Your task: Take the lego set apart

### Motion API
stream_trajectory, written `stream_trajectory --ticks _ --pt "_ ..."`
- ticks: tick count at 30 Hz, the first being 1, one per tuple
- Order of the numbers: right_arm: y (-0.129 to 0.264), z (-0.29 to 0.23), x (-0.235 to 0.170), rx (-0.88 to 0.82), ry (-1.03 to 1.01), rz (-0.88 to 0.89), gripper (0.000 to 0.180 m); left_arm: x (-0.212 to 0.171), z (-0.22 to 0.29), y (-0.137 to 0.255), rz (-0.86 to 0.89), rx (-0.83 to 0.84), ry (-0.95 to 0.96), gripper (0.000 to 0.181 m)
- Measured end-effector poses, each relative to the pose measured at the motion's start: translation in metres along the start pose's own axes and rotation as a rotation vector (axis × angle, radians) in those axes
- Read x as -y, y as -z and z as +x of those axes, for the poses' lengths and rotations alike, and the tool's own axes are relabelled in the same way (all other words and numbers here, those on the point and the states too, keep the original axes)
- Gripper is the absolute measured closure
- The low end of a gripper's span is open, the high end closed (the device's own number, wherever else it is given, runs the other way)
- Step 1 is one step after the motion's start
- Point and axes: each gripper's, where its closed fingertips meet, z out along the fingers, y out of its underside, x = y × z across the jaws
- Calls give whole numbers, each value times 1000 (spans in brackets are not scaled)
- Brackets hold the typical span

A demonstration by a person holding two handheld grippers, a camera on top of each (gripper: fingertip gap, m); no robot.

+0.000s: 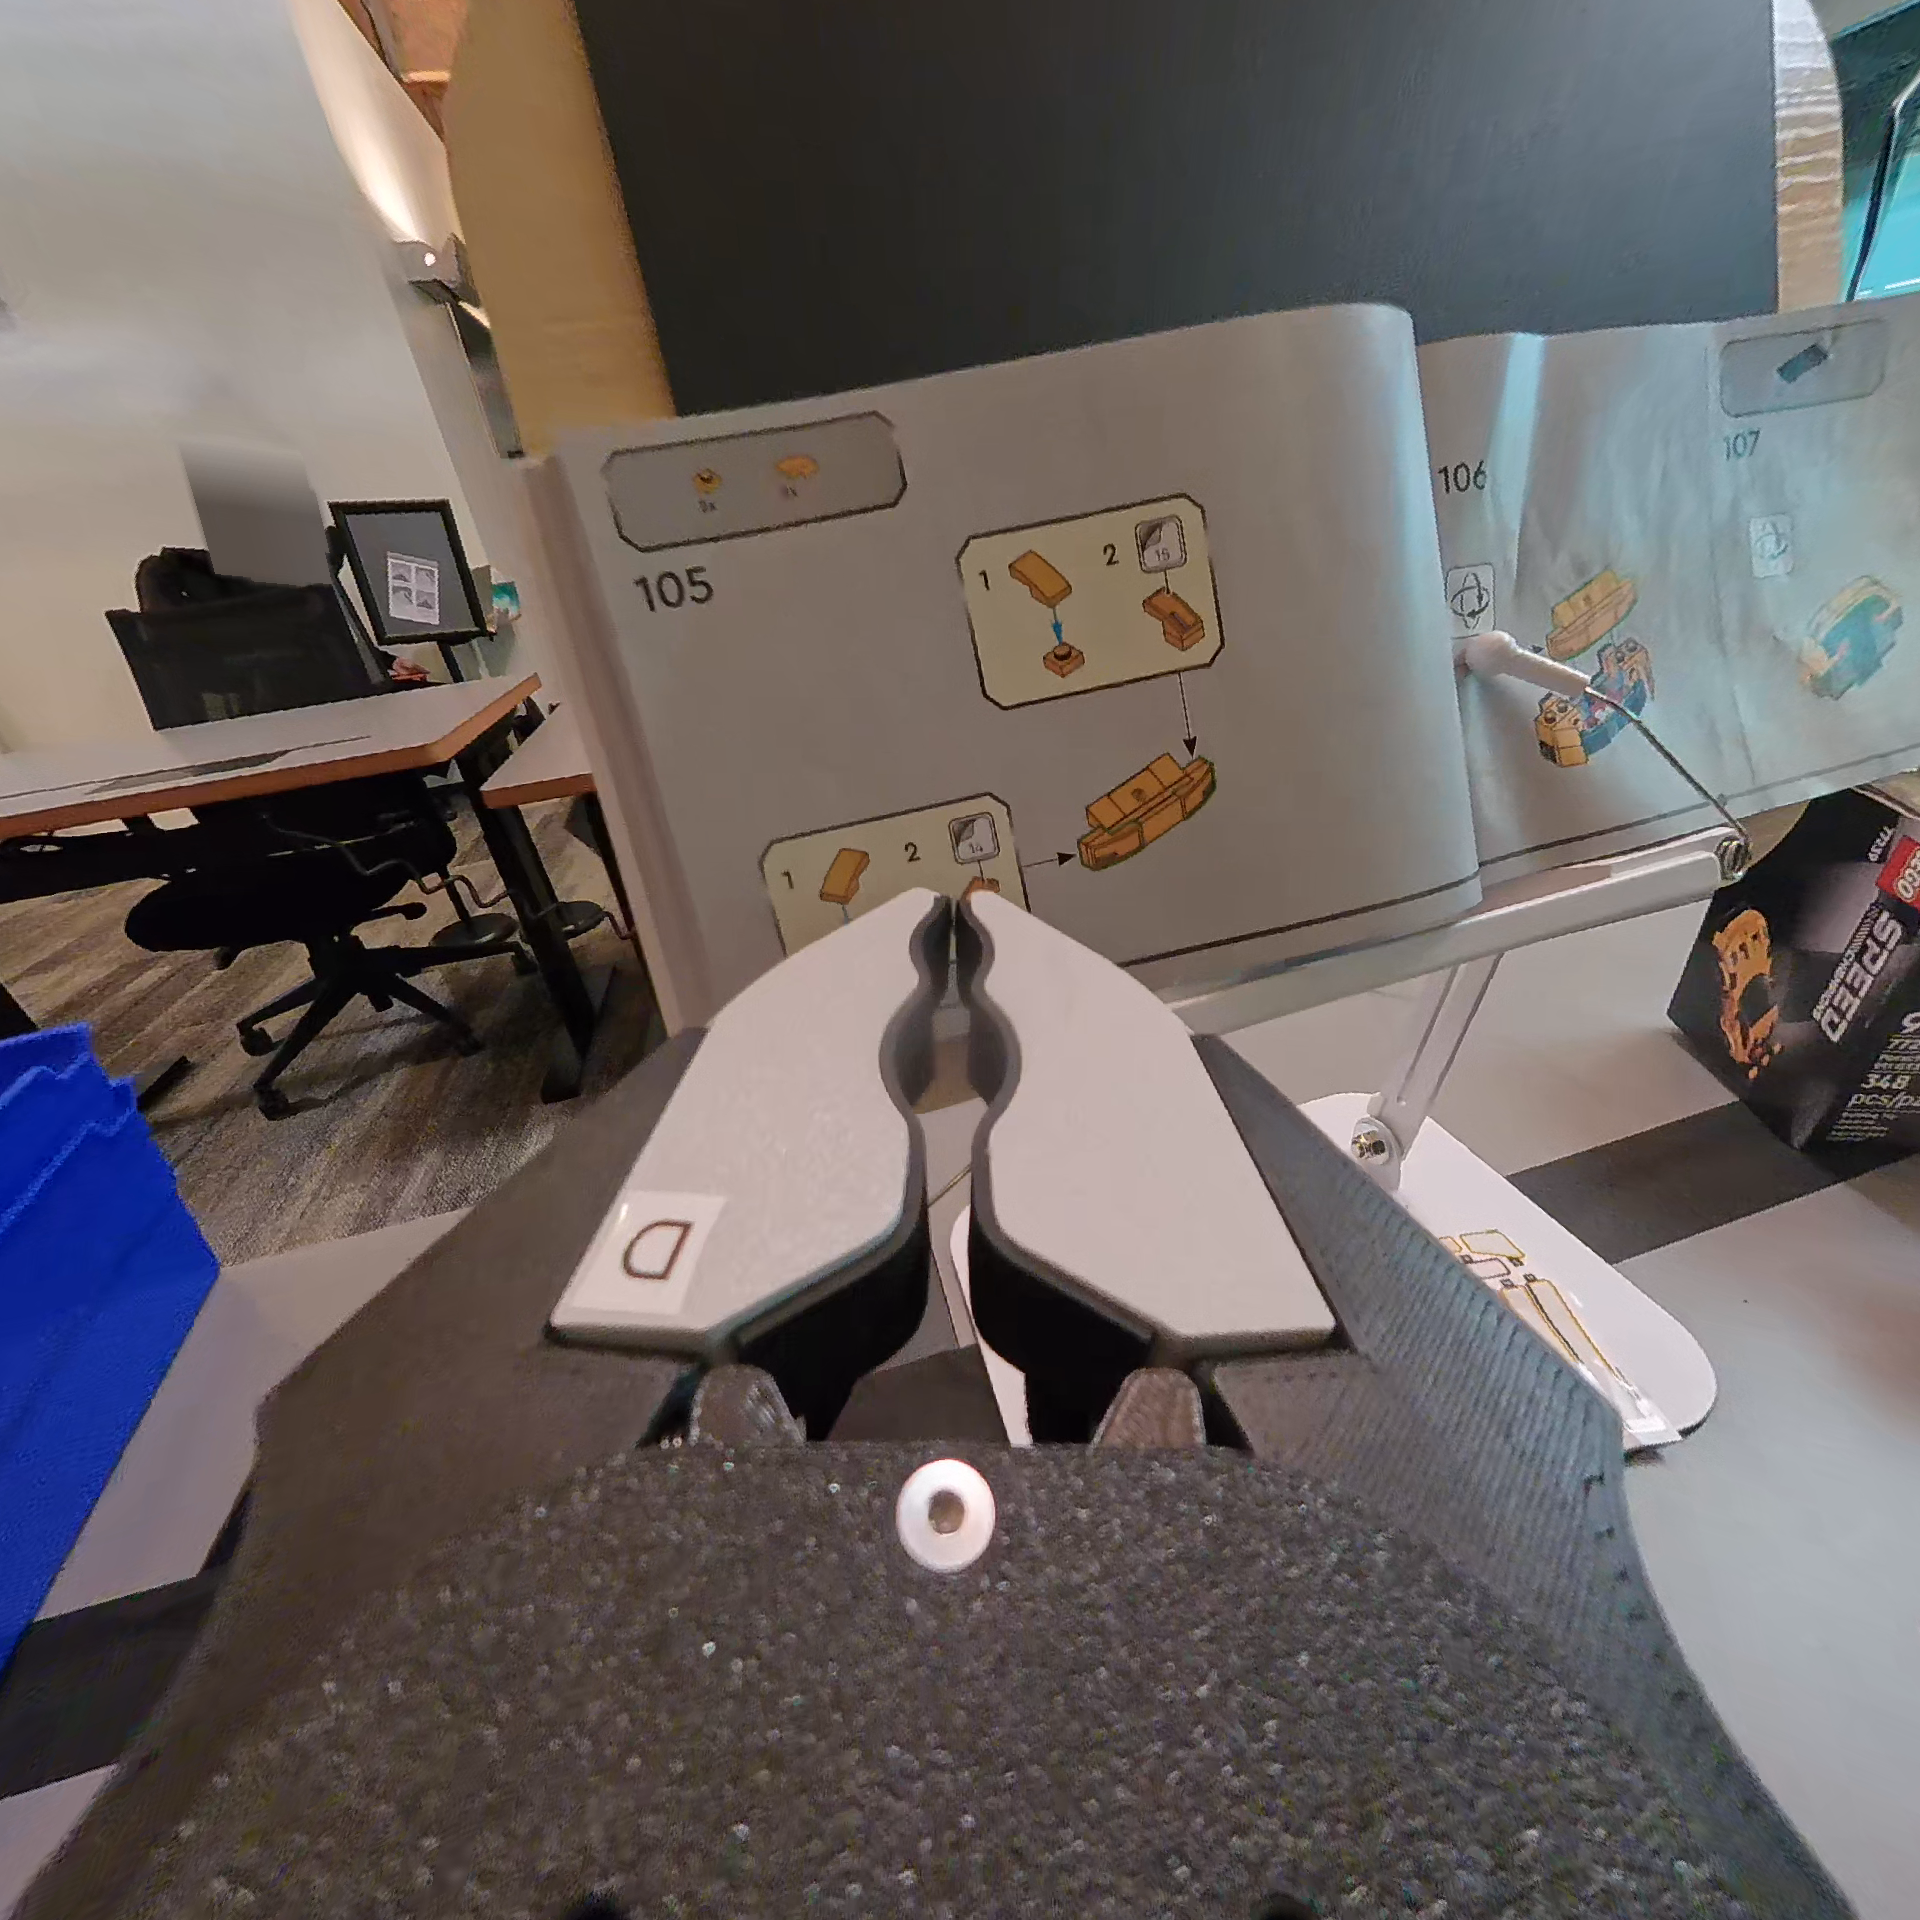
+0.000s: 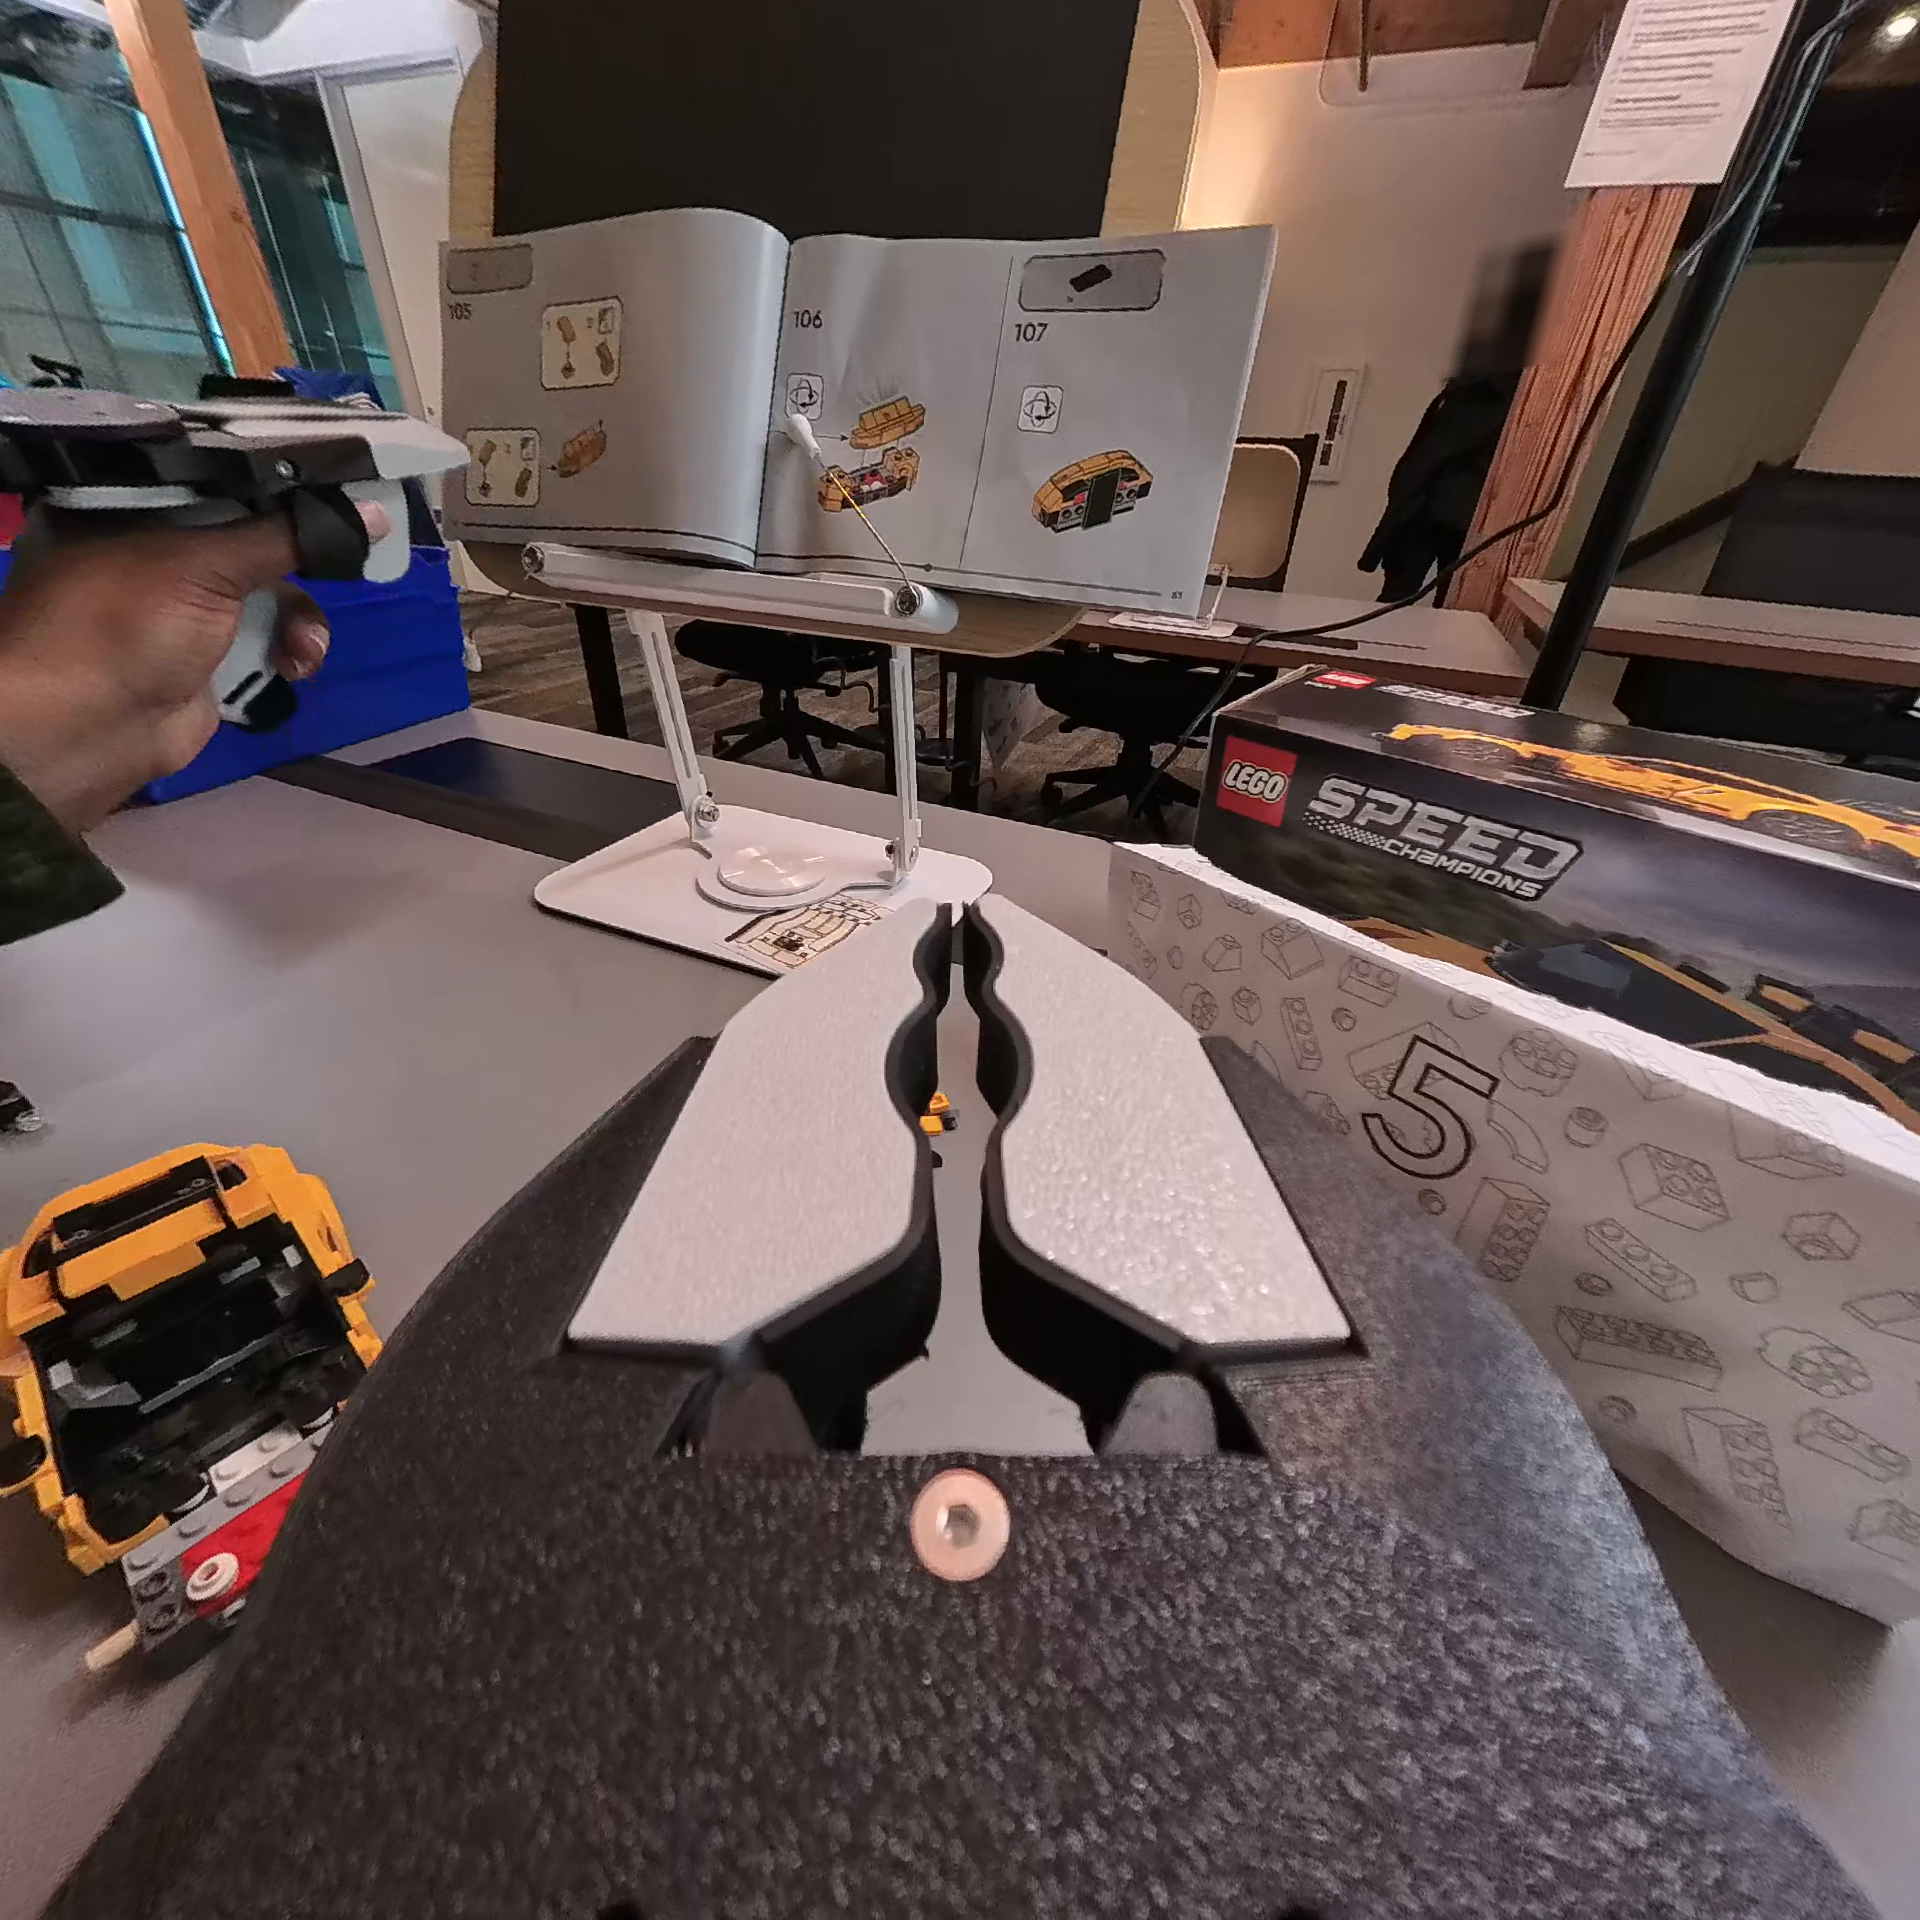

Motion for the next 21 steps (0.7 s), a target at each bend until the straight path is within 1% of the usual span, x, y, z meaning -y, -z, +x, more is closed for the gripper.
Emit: stream_trajectory --ticks 5,9,13,15,17,19,21 --pt "0 -2 -1 8 -2 -5 178 11 -4 5 29 6 4 180" --pt "0 -3 -2 13 -4 -11 178 28 -8 12 70 3 18 179" --pt "0 -4 -3 18 0 -15 178 38 -1 17 74 -37 12 179" --pt "1 -7 -2 43 9 -19 178 43 18 20 56 -130 5 179" --pt "2 -7 -1 50 29 -14 175 53 47 27 53 -271 -17 178" --pt "4 -3 1 33 54 -7 170 65 82 40 50 -424 -66 173" --pt "6 1 3 22 69 -3 167 78 114 58 63 -533 -132 168"
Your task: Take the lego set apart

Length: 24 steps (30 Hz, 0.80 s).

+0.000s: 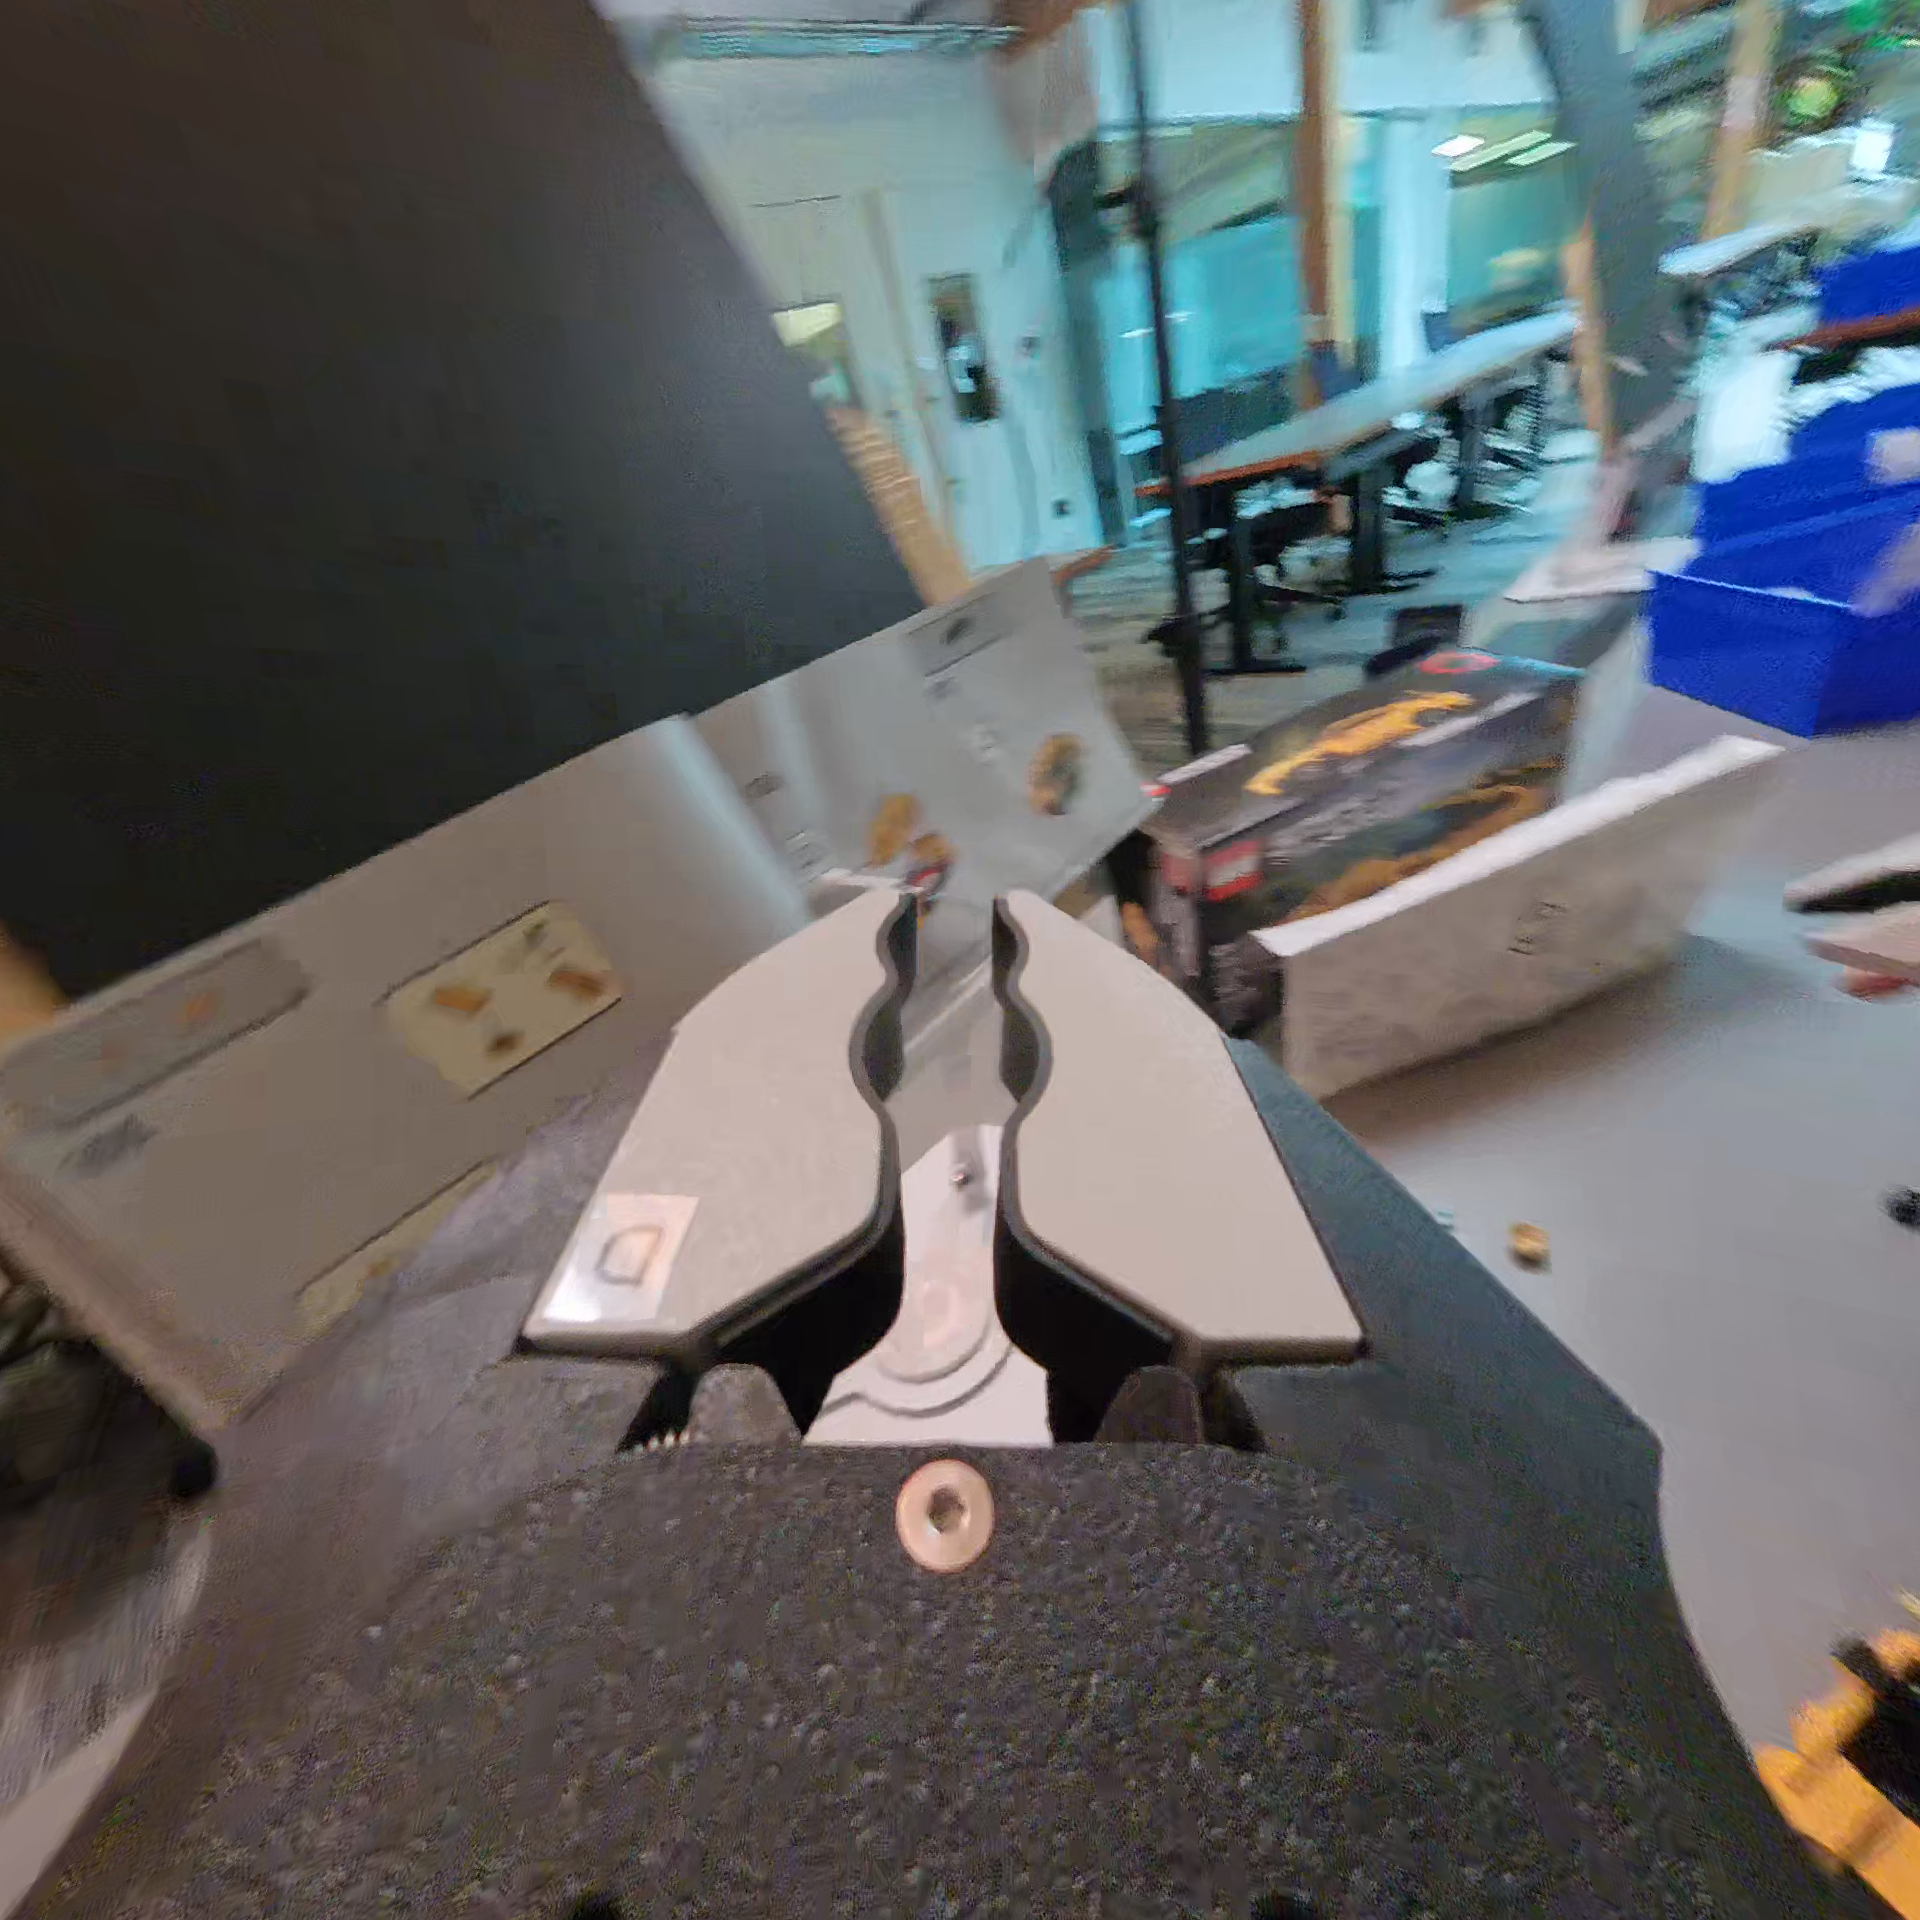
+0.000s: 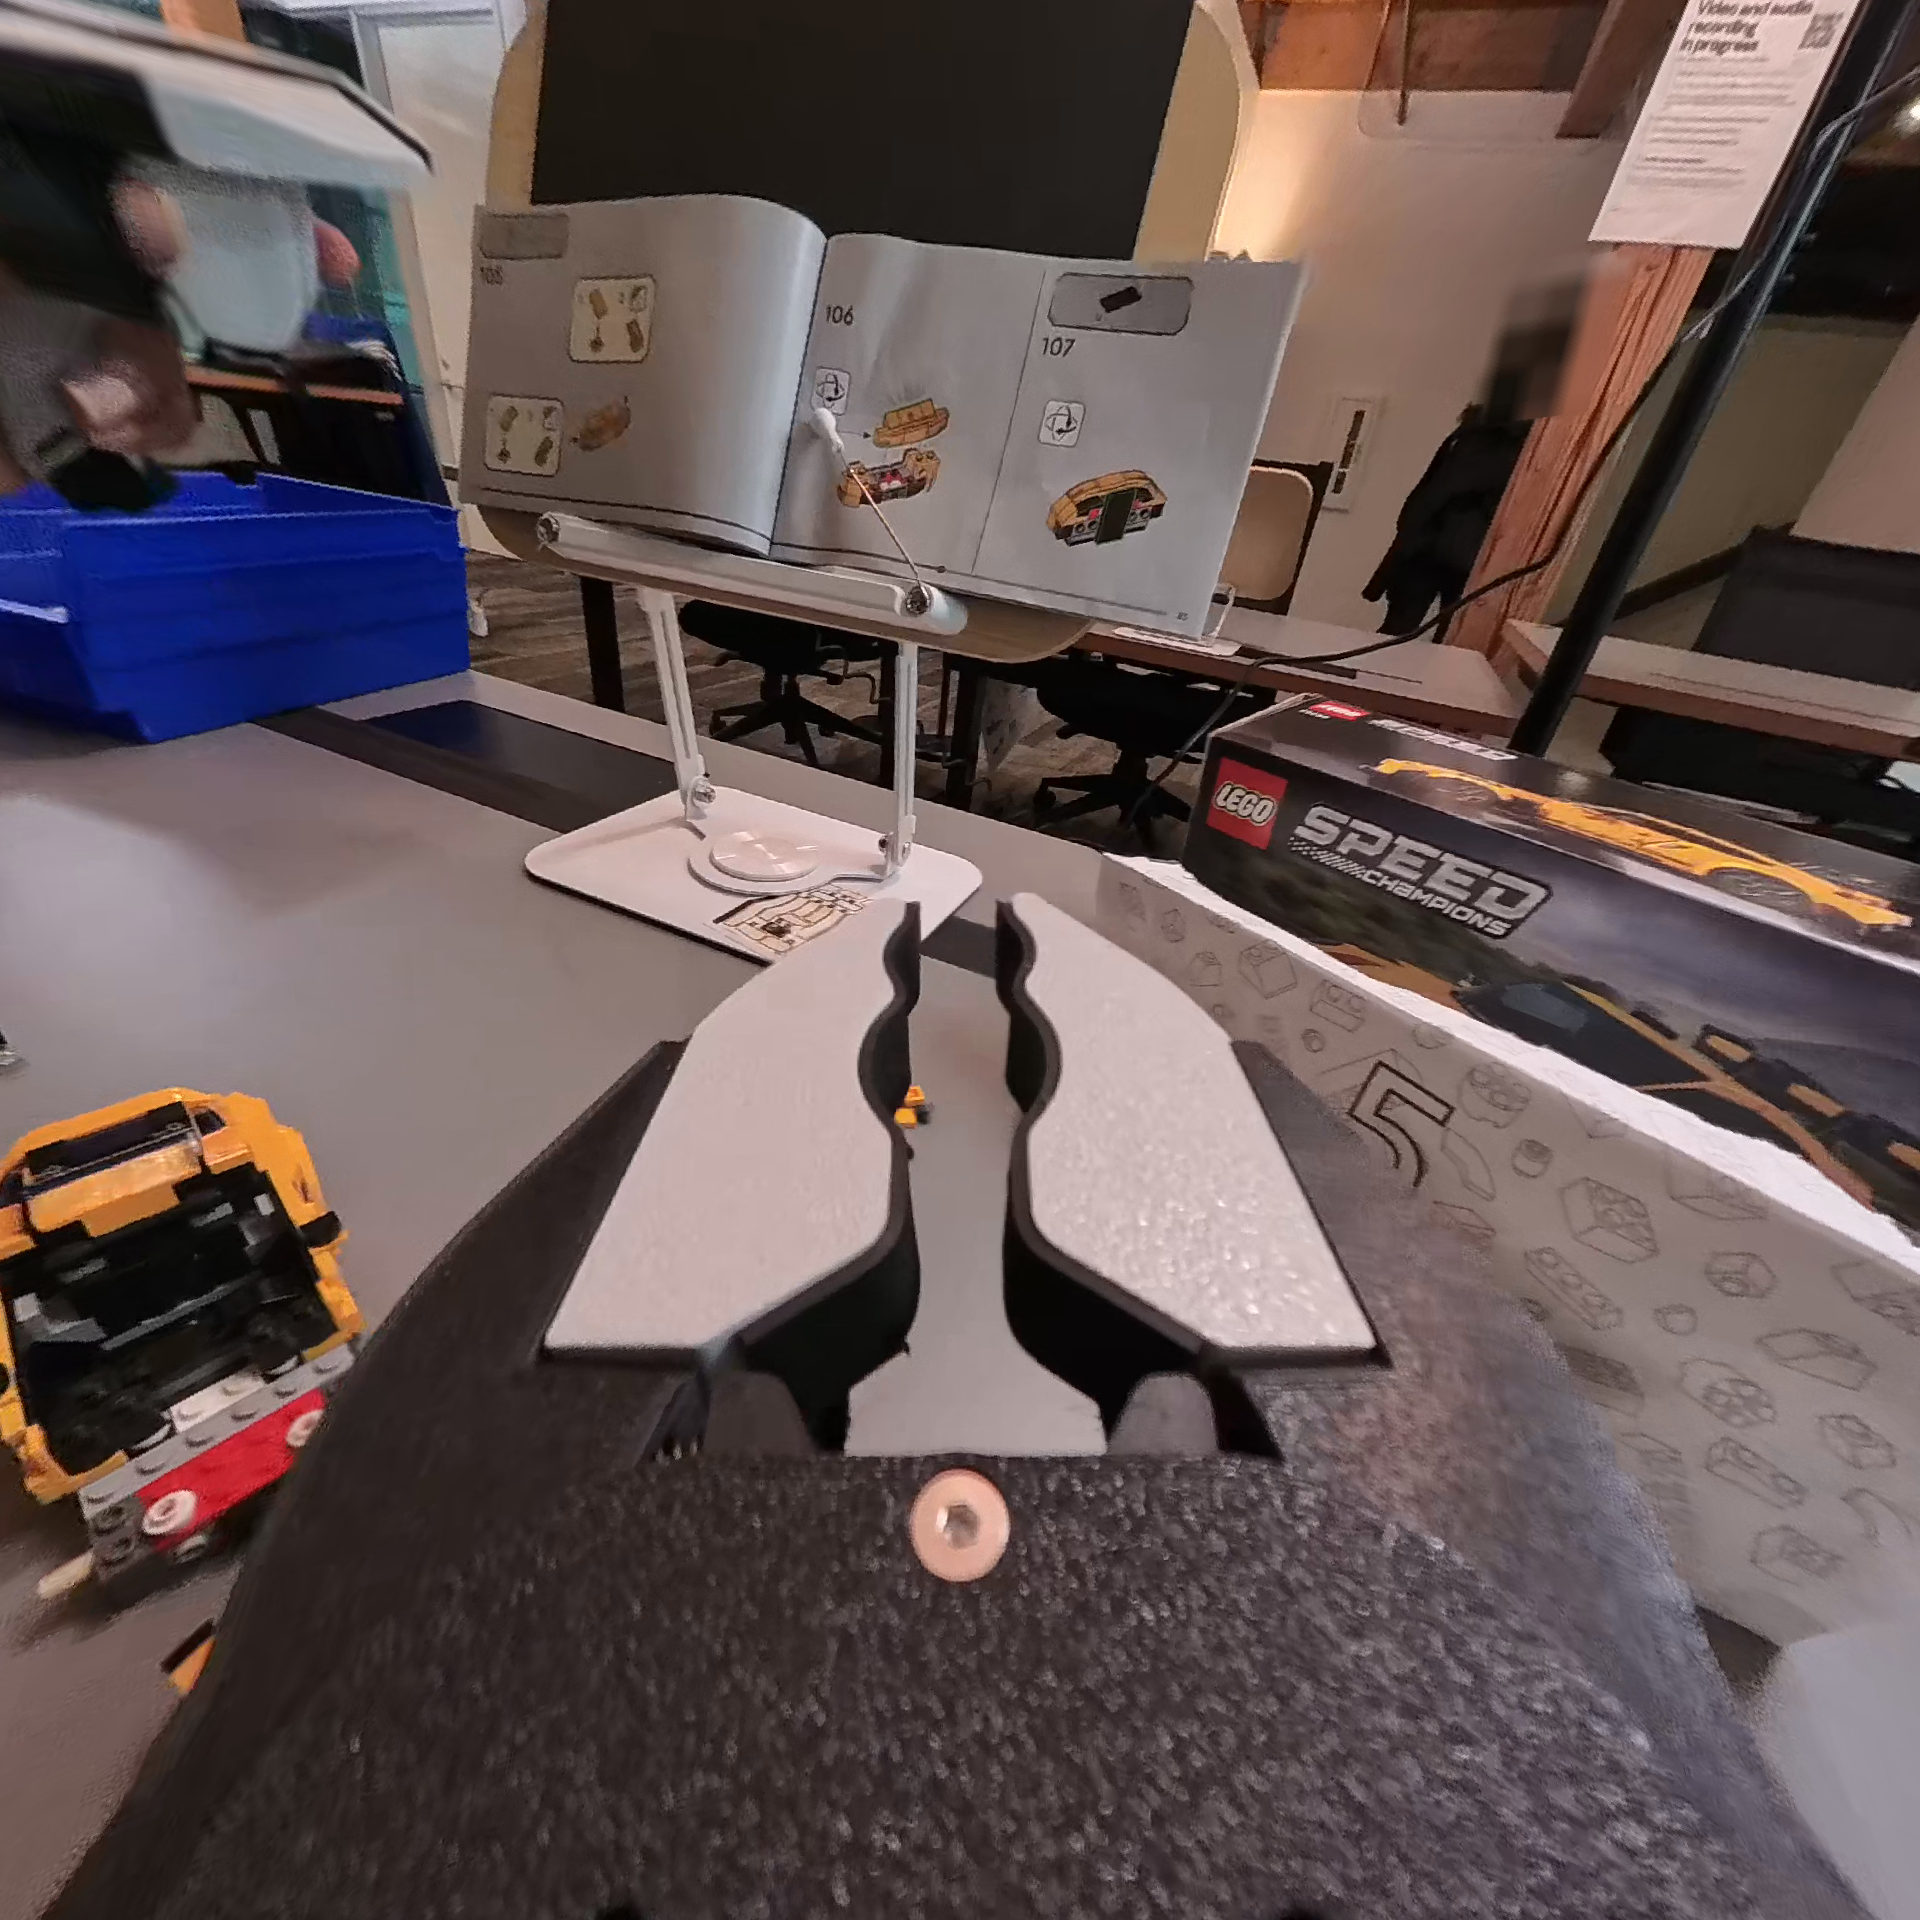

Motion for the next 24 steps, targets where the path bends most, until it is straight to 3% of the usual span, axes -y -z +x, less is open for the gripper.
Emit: stream_trajectory --ticks 4,10,13,18,21,24 --pt "2 5 -5 24 41 -35 162 31 73 11 5 -187 -117 161" --pt "22 -24 -41 369 176 -313 157 28 152 51 -107 -342 -273 160" --pt "40 -39 -56 513 182 -357 153 -17 183 71 -233 -425 -252 155" --pt "63 -75 -77 732 217 -431 144 -116 212 92 -448 -492 -143 130" --pt "71 -93 -93 790 280 -491 138 -166 212 95 -601 -494 -166 112" --pt "77 -106 -106 824 330 -538 133 -193 214 97 -697 -518 -200 95"
